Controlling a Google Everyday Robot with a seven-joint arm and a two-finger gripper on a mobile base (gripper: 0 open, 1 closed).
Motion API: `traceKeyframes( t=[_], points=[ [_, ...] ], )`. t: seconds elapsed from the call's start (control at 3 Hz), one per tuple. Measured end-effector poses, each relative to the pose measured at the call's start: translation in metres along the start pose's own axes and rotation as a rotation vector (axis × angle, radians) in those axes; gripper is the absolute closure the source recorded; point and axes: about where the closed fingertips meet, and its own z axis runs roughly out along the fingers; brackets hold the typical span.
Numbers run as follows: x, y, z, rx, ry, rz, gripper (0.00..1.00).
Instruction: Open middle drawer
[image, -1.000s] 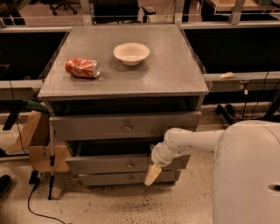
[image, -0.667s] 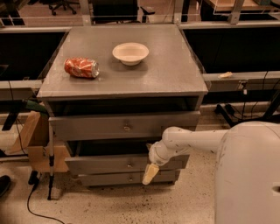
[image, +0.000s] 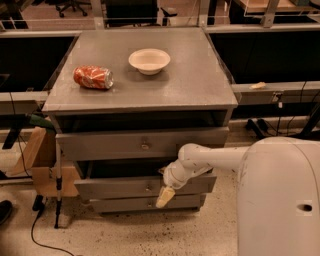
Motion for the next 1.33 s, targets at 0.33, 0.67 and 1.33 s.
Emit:
traceKeyframes(
  t=[0.33,0.67,1.33],
  points=[
    [0.0008,0.0008,0.009,-0.026,0.004,0.003,0.41],
    [-0.0005,0.0002,0.0067,-0.026,0.004,0.003,0.65],
    [-0.0025,-0.0088,0.0048,-0.026,0.004,0.004,1.0]
  ],
)
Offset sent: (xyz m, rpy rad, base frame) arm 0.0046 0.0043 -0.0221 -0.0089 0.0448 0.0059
